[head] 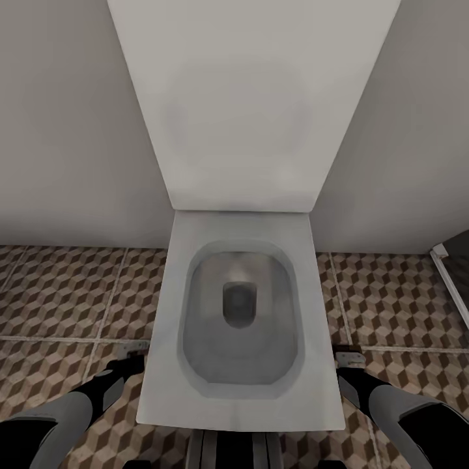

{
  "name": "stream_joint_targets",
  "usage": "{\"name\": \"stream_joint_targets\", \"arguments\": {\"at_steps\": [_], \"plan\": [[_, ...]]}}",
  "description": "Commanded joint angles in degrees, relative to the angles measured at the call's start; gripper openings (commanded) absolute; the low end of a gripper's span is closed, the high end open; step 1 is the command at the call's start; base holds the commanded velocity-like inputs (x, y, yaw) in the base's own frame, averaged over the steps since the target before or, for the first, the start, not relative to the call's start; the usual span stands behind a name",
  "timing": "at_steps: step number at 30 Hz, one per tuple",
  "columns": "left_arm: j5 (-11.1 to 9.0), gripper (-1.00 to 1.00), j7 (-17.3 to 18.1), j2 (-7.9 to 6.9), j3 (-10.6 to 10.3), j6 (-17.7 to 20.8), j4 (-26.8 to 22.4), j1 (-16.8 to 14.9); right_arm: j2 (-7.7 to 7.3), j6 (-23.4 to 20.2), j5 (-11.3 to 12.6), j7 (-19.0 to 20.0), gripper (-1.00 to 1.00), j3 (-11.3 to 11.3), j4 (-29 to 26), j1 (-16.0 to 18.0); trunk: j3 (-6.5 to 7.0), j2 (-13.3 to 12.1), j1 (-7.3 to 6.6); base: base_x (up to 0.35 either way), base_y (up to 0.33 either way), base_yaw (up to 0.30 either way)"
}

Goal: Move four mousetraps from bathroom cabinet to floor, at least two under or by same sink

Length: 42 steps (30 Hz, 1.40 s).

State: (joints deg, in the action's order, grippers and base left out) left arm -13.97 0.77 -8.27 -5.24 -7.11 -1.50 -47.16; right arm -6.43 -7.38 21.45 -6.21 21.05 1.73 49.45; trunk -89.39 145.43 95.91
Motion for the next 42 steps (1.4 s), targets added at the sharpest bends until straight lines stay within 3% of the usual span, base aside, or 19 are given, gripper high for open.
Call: {"name": "stream_joint_targets", "arguments": {"at_steps": [1,10,17,35,42], "plan": [[-0.09,-1.0,-0.14,0.03,-1.27,-0.19,-0.07,-0.06,0.01,-0.18,0.44,-0.1,1.0,0.49,0.03,0.04,-0.03,0.01,0.0,0.0,0.0,0.0],[-0.03,-1.0,-0.17,0.09,-1.22,-4.24,-0.47,-0.11,0.01,-0.18,0.44,-0.11,1.0,0.49,0.03,0.04,-0.03,0.01,0.0,0.0,0.0,0.0],[1.16,-1.0,-0.16,0.1,-1.25,-6.21,-0.44,-0.06,0.05,-0.18,0.44,-0.11,1.0,0.49,0.03,0.04,-0.03,0.01,0.0,0.0,0.0,0.0],[2.38,-1.0,-0.15,0.54,-1.26,-6.24,-0.23,-0.12,0.05,-0.18,0.44,-0.12,1.0,0.49,0.03,0.04,-0.03,0.01,0.0,0.0,0.0,0.0],[2.33,-1.0,-0.15,0.9,-1.21,-2.8,-0.18,-0.1,0.02,-0.18,0.44,-0.12,1.0,0.49,0.03,0.04,-0.03,0.01,0.0,0.0,0.0,0.0]]}}
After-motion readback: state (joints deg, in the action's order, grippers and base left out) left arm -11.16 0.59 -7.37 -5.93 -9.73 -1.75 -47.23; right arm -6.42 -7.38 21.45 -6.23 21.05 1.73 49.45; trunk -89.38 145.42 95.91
